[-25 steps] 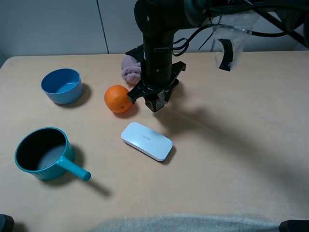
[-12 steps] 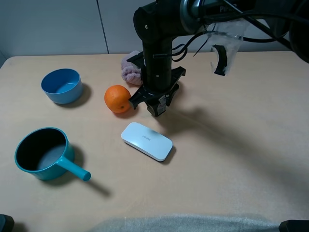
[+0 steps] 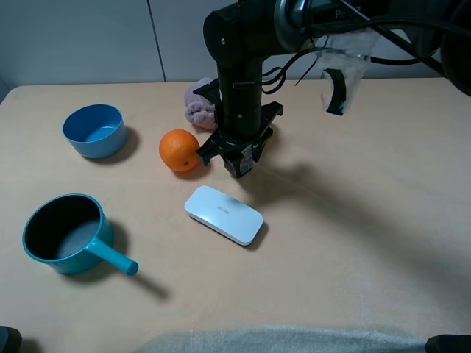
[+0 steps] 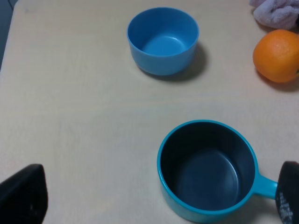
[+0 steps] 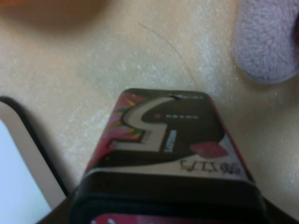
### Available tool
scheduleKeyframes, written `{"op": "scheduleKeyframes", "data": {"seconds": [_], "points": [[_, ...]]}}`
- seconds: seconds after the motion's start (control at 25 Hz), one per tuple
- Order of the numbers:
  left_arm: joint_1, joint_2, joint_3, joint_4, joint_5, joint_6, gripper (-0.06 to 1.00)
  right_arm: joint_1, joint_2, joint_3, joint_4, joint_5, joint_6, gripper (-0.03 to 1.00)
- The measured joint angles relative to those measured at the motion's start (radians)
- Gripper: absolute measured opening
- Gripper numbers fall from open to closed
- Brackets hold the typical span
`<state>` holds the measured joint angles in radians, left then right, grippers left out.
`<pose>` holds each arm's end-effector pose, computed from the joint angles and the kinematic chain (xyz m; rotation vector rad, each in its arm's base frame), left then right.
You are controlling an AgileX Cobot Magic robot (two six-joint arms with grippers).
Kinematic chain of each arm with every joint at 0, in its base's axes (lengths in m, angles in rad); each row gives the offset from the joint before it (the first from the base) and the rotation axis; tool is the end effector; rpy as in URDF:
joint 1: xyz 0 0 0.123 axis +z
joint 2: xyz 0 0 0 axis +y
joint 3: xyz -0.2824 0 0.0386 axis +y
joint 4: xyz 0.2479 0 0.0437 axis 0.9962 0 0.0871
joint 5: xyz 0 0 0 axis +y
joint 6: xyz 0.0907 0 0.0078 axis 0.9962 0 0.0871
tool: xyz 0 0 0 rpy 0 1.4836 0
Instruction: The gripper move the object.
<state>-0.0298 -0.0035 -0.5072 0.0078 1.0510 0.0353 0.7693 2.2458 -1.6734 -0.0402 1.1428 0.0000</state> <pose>-0.0058 0.0008 0.2799 0.0655 2.0228 0.0128 0.3136 0.2991 0.1310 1.1890 -2.8639 0.0852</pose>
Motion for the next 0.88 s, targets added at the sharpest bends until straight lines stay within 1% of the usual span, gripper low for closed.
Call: {"op": "scheduleKeyframes", "data": {"seconds": [0.28,0.56,0.72,0.88], "points": [[0.0,0.0,0.0,0.0,0.0,0.0,0.99,0.0,0.0,0.0,0.0,0.005,0.0,0.44],[0.0,0.0,0.0,0.0,0.0,0.0,0.99,0.0,0.0,0.0,0.0,0.005,0.0,0.58],[0.0,0.0,0.0,0.0,0.0,0.0,0.99,0.0,0.0,0.0,-0.017,0.005,0.0,0.63],[0.0,0.0,0.0,0.0,0.0,0.0,0.99,0.0,0.0,0.0,-0.038,0.007,0.027,0.66]]}}
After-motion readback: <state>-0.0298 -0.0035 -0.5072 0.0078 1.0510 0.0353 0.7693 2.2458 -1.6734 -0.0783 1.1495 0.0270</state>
